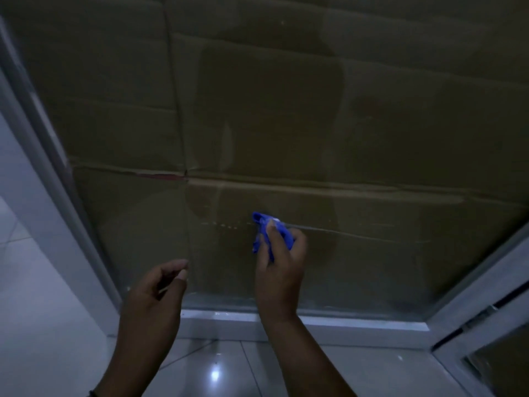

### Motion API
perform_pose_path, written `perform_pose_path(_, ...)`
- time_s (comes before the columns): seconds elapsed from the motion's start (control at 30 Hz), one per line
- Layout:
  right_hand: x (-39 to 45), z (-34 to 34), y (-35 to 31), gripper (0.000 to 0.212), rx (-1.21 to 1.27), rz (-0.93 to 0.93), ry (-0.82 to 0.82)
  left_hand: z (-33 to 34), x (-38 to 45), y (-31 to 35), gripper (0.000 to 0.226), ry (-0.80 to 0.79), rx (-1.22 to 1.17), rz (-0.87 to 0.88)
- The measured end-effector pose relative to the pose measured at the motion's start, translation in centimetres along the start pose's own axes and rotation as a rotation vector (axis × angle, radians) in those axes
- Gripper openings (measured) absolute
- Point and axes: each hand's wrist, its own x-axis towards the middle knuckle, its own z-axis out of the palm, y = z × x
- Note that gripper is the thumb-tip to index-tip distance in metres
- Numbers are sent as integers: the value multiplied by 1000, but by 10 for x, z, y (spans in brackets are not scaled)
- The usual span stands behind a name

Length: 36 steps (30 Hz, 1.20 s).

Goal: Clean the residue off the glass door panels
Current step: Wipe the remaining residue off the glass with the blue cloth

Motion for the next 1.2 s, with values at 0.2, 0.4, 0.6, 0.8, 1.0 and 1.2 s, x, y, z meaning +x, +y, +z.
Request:
perform_pose_path(0.2,-13,32,-28,28,97,133,-291,5,2,1,18,9,-142,-84)
perform_pose_path(0.4,-24,-5,-43,44,238,177,-341,20,-5,22,18,-85,-326,-129)
perform_pose_path(0.6,-34,-32,-46,33,105,70,-366,24,-24,47,18,-240,-319,-112)
perform_pose_path(0.8,-40,-31,-60,58,34,-132,-571,12,-24,51,38,-320,-475,-260)
perform_pose_path(1.0,-35,-26,-61,52,24,-63,-630,4,-16,34,37,-226,-709,-344)
perform_pose_path(1.2,-35,-33,-56,30,-82,-153,-557,0,8,26,14,101,-661,-273)
